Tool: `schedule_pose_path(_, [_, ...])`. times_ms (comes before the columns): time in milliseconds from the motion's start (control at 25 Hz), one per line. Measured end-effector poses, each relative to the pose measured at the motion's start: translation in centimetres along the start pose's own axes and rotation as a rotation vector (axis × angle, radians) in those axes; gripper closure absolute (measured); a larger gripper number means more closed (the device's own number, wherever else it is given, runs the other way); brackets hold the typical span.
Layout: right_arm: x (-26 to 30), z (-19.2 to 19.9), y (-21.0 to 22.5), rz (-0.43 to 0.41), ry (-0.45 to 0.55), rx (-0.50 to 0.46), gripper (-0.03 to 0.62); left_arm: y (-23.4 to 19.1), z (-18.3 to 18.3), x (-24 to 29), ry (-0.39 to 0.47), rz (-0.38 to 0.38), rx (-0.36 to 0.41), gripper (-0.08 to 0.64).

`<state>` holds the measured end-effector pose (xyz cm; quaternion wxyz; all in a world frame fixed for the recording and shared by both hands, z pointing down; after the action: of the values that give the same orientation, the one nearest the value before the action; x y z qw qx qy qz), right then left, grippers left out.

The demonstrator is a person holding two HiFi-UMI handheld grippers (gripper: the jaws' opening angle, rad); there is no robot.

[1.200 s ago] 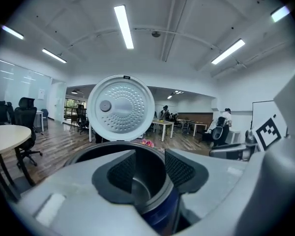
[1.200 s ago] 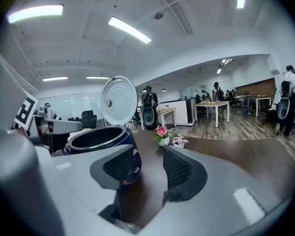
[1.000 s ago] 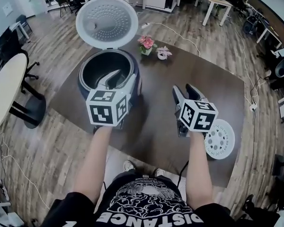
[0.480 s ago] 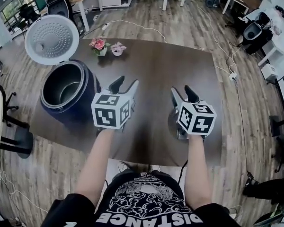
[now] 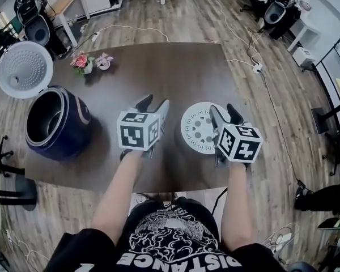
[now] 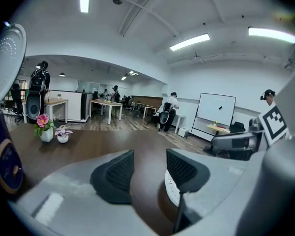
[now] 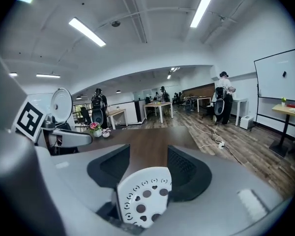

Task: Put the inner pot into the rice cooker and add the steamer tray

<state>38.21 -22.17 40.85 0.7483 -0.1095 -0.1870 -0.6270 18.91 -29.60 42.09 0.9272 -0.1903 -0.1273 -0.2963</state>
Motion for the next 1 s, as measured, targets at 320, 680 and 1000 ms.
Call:
schedule_pose_path(320, [-0.4, 4.0, 6.7, 0.037, -0.078, 0.056, 0.351, 3.9, 4.5, 4.9, -0.106, 0.047, -0.066, 0.357])
schedule_pose_path(680, [2.2, 9.3, 10.7, -0.002, -0.207, 0.073, 0.351, 4.9, 9.8, 7.8, -0.23, 0.036, -0.217, 0.357])
schedule_pose_path(1000, [4.6, 12.9, 11.1, -0.049, -0.321, 0.077, 0.37, 4.1, 13.1, 8.5, -0.27, 0.002, -0.343, 0.359])
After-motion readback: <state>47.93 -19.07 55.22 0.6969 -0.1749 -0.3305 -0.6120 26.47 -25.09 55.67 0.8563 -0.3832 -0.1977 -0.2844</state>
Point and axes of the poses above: the fingertips, and each gripper's own axes: x forward along the fingers, y to its right, z out of its underside, the point moved 2 cm from there along -x, backward along the fingers, and after that the axes turned 12 degrees about z, right-handed, at the moved point
